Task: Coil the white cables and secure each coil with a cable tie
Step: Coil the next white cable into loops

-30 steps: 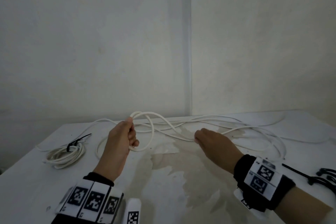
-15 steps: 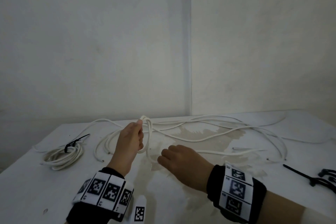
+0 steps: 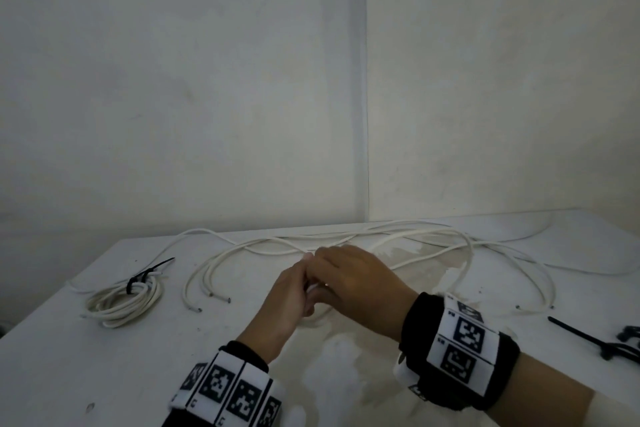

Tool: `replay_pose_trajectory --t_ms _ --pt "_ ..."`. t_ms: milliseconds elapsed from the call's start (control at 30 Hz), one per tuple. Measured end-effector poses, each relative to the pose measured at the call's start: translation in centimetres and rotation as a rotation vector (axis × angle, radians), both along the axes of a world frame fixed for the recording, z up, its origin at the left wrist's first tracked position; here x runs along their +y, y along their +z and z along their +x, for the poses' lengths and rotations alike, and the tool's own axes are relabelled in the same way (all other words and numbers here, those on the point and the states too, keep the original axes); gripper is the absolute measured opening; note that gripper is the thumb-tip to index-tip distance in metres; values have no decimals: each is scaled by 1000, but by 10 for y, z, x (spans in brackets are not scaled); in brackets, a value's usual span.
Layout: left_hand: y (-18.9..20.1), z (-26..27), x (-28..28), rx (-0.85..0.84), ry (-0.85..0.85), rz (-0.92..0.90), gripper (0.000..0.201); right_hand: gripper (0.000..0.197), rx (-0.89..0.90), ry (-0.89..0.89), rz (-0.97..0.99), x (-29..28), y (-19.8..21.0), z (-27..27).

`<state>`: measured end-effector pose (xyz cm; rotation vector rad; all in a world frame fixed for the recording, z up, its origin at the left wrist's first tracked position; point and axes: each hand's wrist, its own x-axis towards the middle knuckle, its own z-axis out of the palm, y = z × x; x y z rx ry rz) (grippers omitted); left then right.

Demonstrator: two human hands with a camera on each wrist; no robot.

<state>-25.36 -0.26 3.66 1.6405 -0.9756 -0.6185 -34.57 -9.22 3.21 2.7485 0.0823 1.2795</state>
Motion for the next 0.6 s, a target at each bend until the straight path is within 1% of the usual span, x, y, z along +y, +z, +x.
replay_pose_trajectory --t_ms 33,100,133,233,300,367,433,533,600 --pt "1 -2 0 15 -17 14 43 17 -3 7 32 -2 3 -2" --pt "8 -3 0 109 -72 30 47 16 -7 24 126 -8 9 -6" --pt "10 -3 0 143 -101 28 50 19 -2 20 164 -11 11 -9" --pt "12 1 0 207 -165 7 50 35 53 -27 219 -21 14 -13" --pt "13 1 1 225 -186 17 46 42 112 -10 270 -21 16 -14" --pt "15 1 4 225 -209 31 42 41 174 -5 347 -22 17 -14" --pt "19 2 7 232 -213 31 39 34 251 -28 495 -23 20 -14" --pt "21 3 8 240 -223 30 37 32 280 -13 592 -20 25 -14" --pt "21 6 9 263 -222 11 38 26 285 -11 663 -21 28 -15"
